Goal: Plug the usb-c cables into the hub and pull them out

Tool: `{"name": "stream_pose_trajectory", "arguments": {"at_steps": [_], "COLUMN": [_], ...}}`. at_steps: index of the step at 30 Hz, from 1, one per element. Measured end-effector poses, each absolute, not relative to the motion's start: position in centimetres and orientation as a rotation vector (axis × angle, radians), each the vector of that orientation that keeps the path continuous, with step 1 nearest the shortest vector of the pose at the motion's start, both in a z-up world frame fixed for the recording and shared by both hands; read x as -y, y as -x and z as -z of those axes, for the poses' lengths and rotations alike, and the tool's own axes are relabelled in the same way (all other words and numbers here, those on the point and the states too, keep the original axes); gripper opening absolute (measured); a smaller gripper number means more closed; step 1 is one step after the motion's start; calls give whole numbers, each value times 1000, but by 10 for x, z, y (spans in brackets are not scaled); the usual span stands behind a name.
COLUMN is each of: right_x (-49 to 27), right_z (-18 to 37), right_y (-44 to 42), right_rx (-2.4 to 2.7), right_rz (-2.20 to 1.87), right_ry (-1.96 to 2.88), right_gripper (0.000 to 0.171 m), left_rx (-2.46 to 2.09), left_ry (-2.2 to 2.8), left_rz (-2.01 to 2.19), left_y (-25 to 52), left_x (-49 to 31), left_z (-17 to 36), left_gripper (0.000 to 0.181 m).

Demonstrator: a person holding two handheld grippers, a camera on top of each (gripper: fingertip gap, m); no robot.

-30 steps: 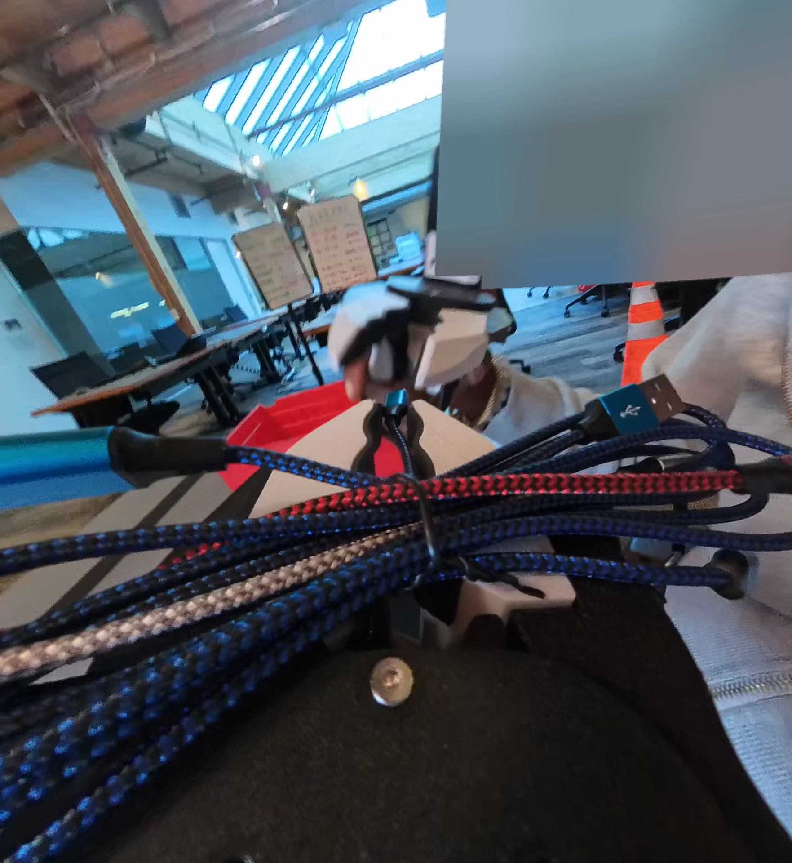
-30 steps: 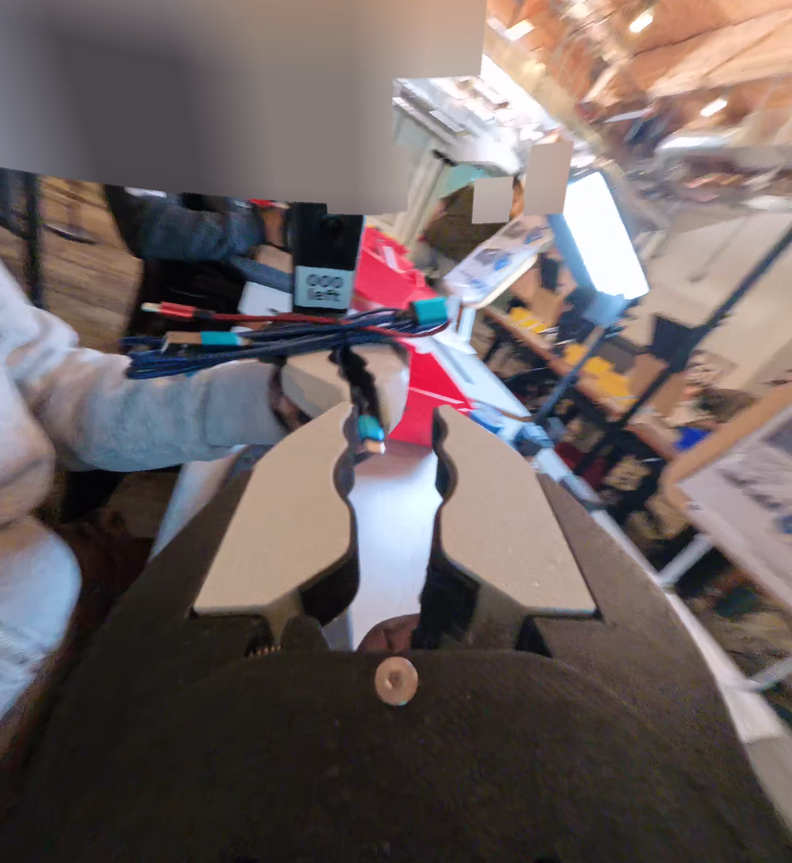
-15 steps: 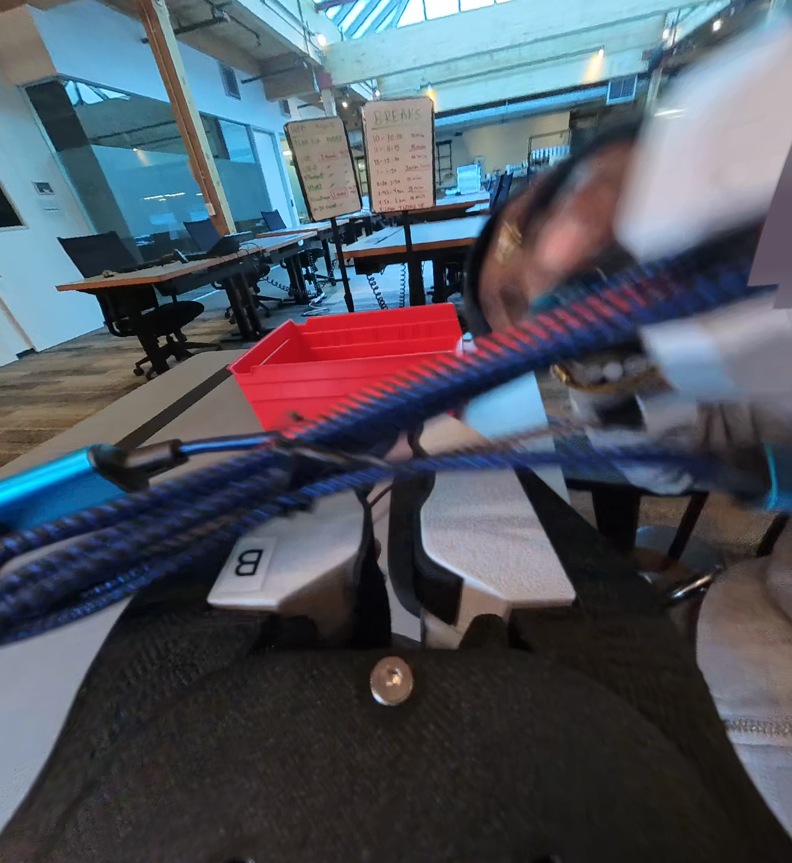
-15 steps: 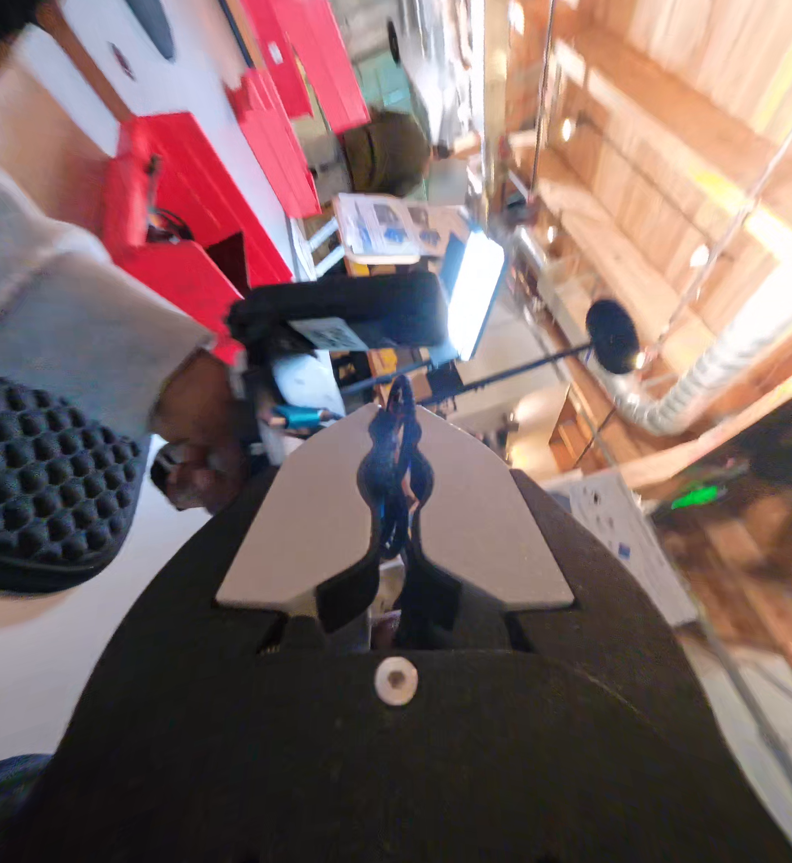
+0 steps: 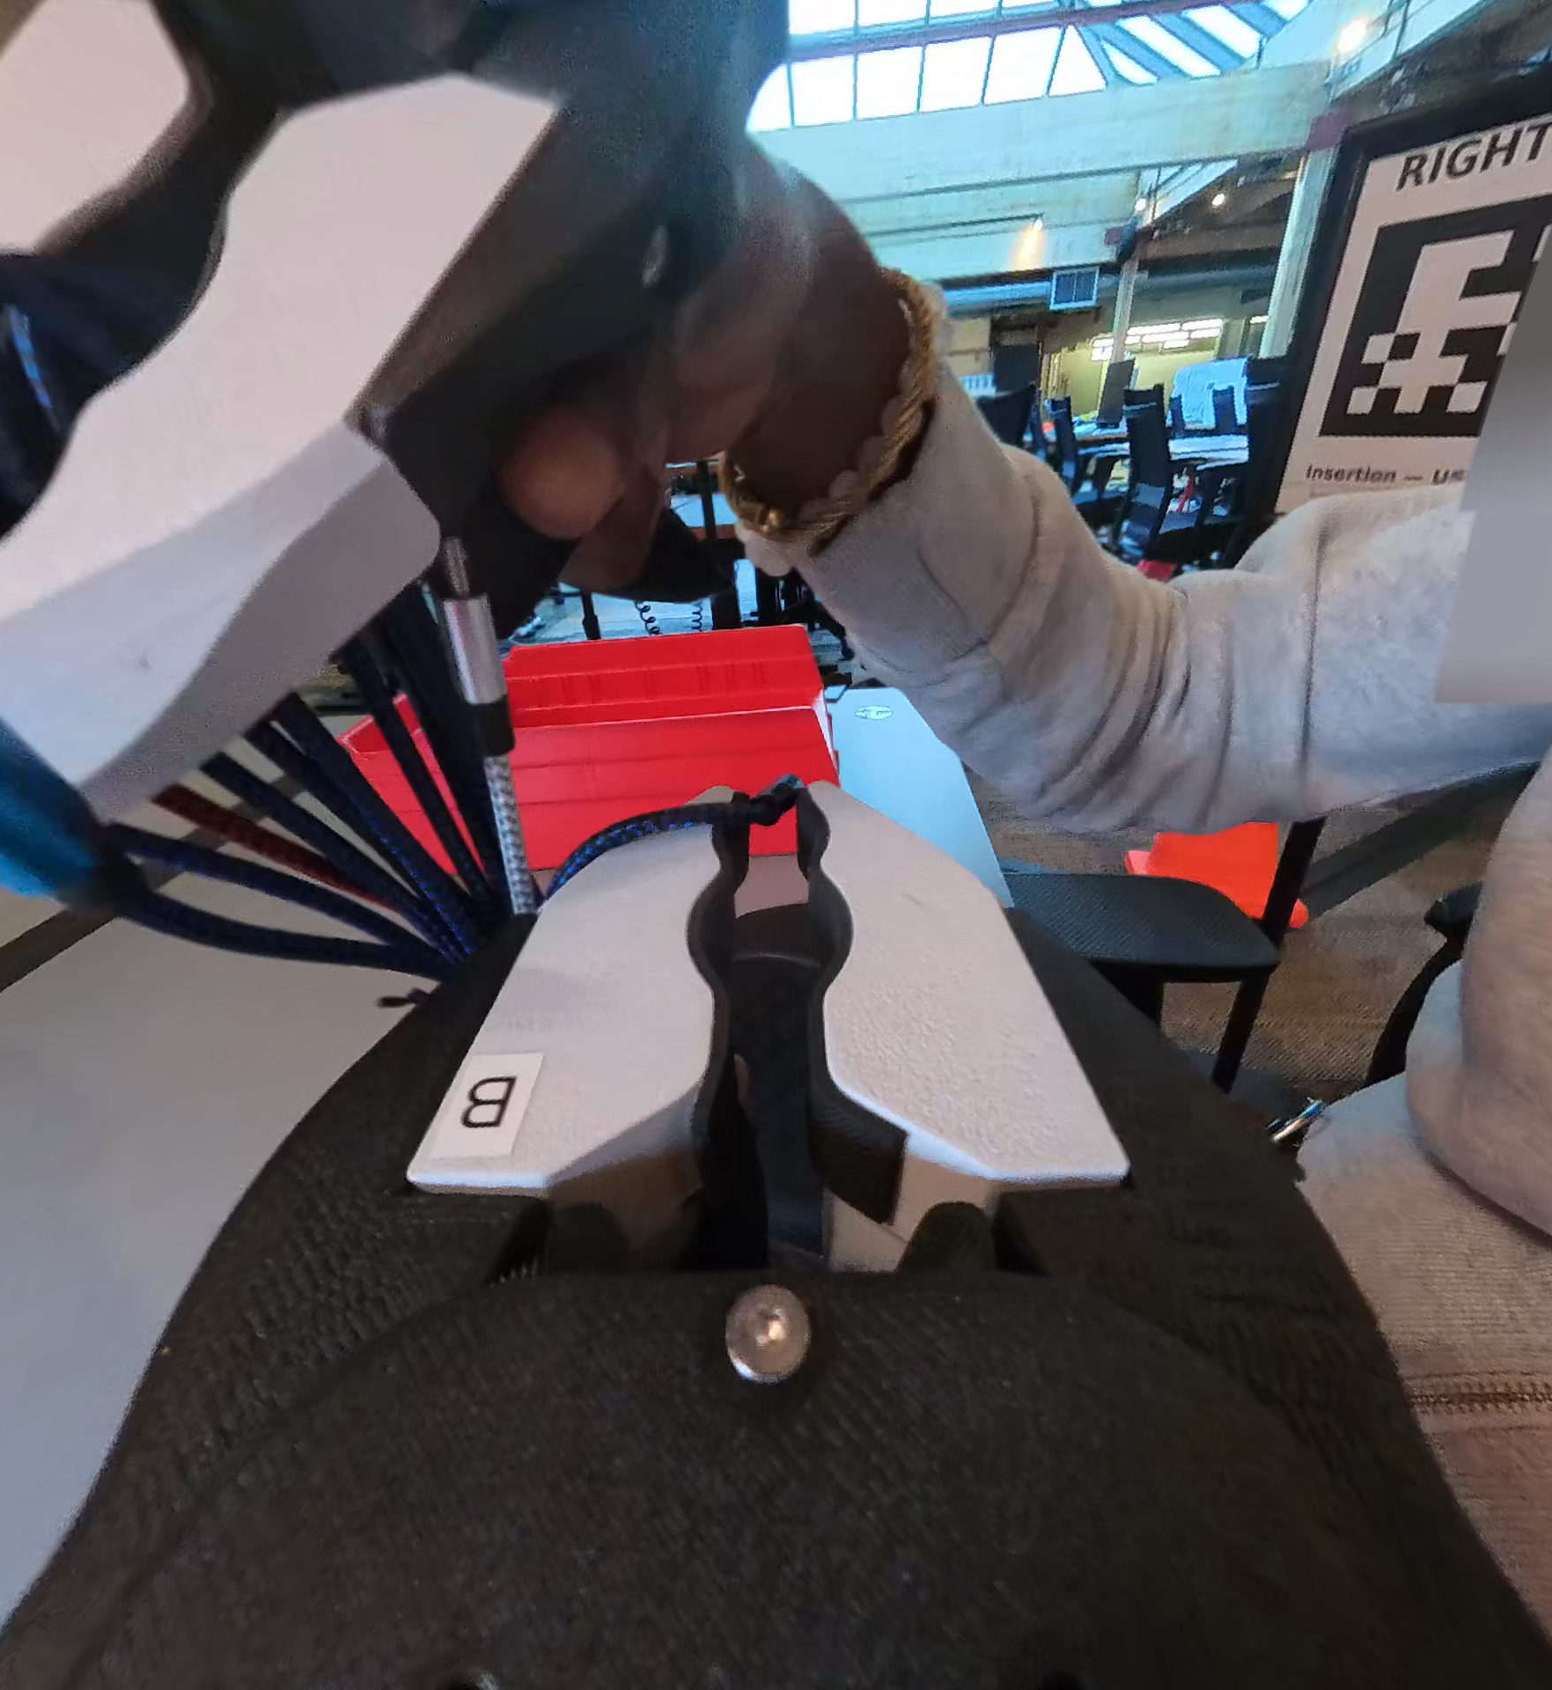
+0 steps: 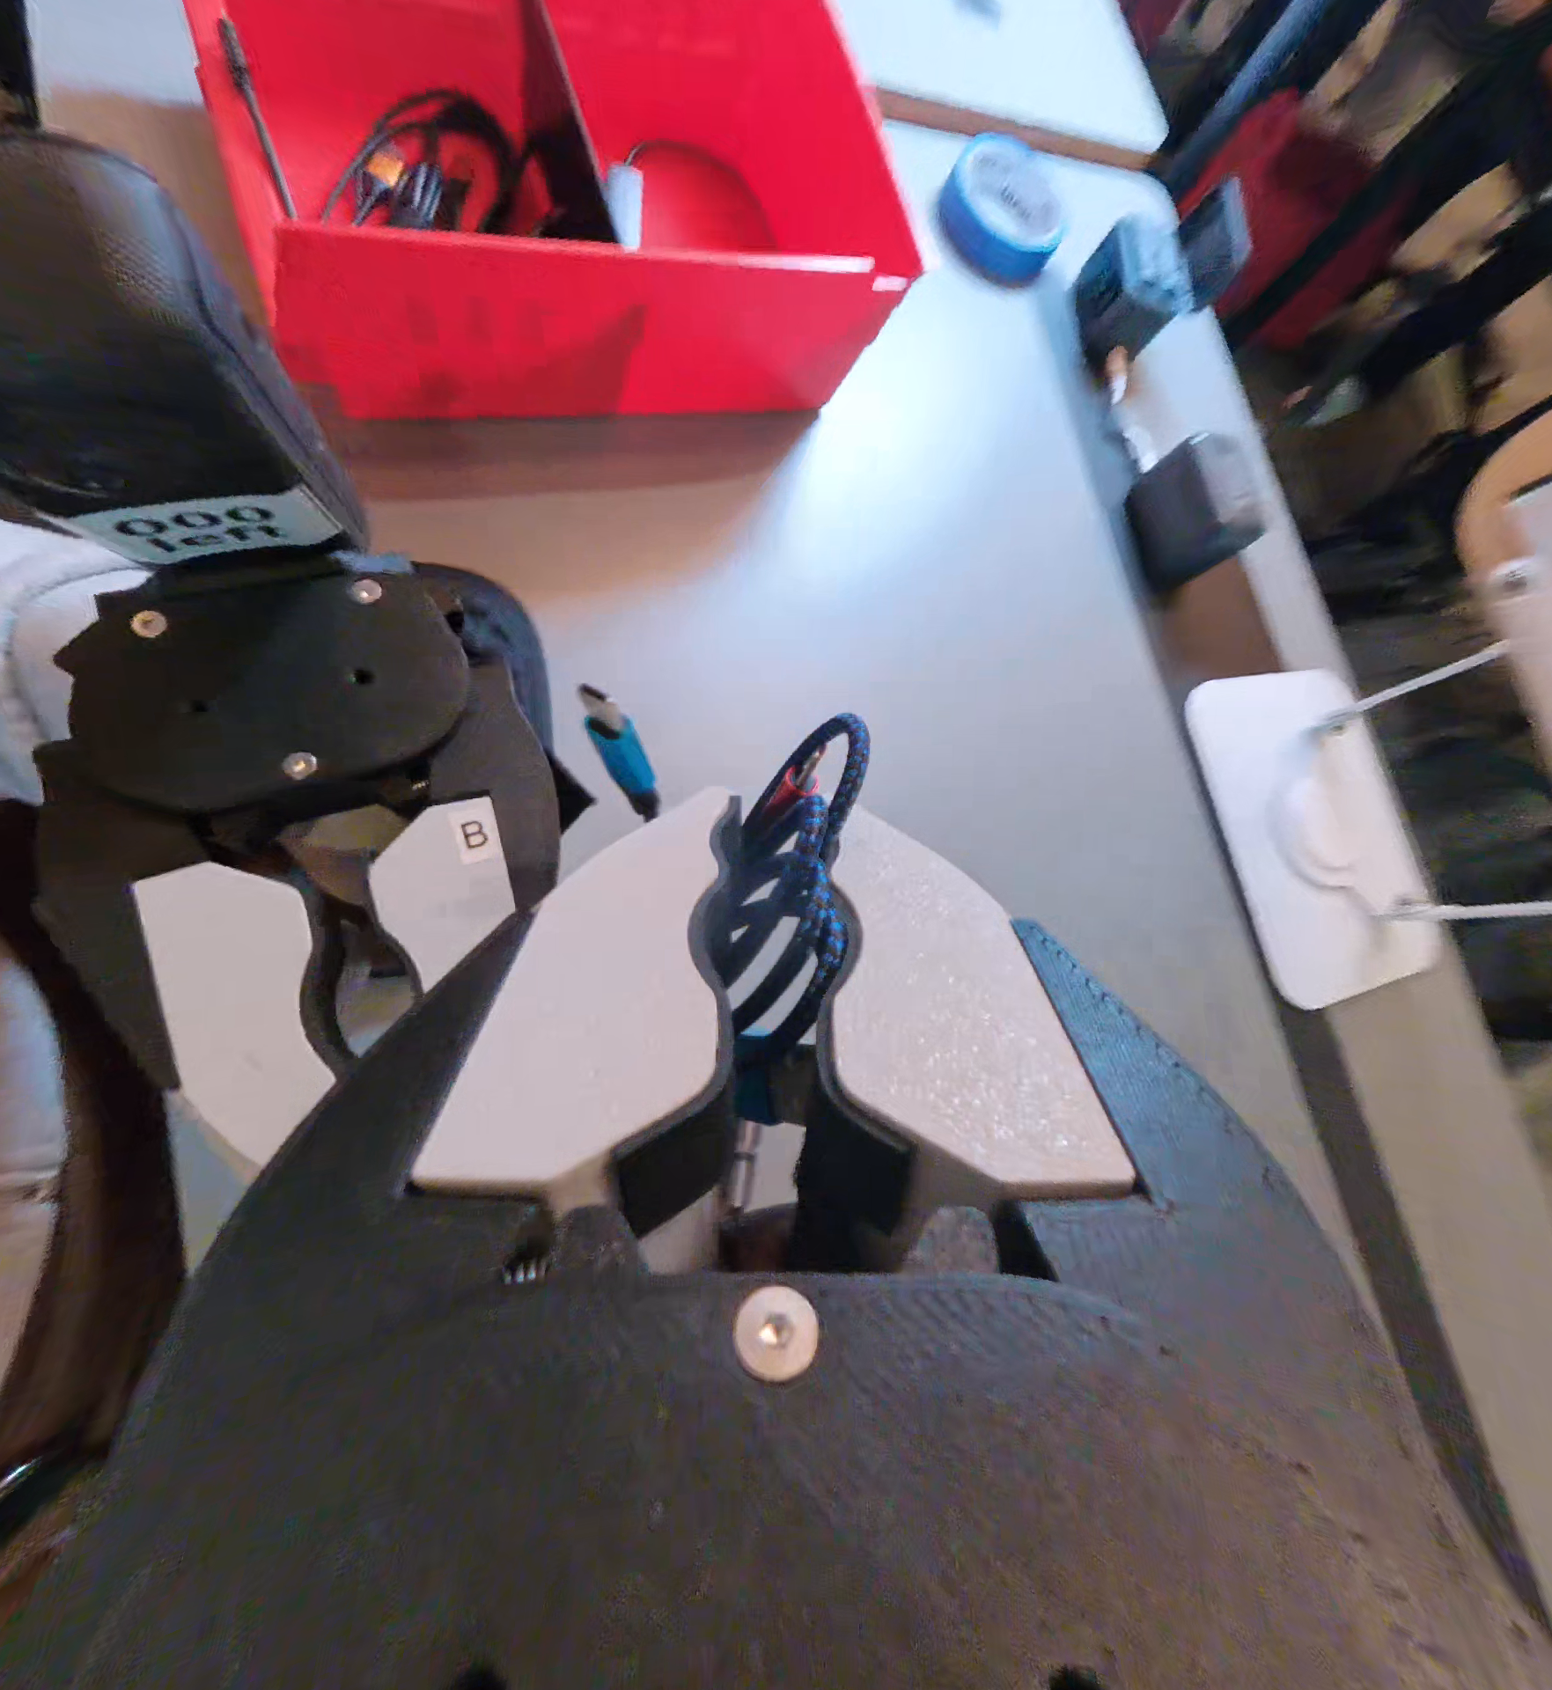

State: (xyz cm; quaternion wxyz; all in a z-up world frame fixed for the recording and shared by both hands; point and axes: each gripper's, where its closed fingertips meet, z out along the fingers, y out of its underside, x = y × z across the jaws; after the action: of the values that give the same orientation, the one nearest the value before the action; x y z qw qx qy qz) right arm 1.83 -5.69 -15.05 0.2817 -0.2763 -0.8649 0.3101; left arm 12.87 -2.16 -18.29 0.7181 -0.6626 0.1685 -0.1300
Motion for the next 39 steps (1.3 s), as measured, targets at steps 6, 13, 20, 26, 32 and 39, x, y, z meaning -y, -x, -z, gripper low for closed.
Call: {"name": "stream_pose_trajectory", "arguments": {"at_steps": [6, 13, 20, 26, 32, 39], "right_x": [51, 26, 74, 97, 89, 69], "right_z": [147, 104, 94, 147, 160, 164], "right_y": [-16, -25, -95, -86, -68, -44], "right_rx": [2362, 2074, 1983, 2266, 2320, 2330], "right_rz": [-981, -1308, -1421, -1138, -1015, -1017], "right_ry": [868, 874, 230, 191, 260, 433], "right_gripper": [61, 64, 0, 0, 0, 0], "left_rx": [-313, -261, -164, -174, -242, -277], "left_ry": [1442, 1432, 1450, 1490, 1499, 1508], "left_rz": [368, 359, 252, 120, 102, 68], "left_y": [-122, -109, -95, -106, -126, -128], "left_x": [23, 27, 19, 3, -5, -5], "left_z": [180, 176, 177, 184, 190, 193], "left_gripper": [11, 11, 11, 10, 12, 11]}}
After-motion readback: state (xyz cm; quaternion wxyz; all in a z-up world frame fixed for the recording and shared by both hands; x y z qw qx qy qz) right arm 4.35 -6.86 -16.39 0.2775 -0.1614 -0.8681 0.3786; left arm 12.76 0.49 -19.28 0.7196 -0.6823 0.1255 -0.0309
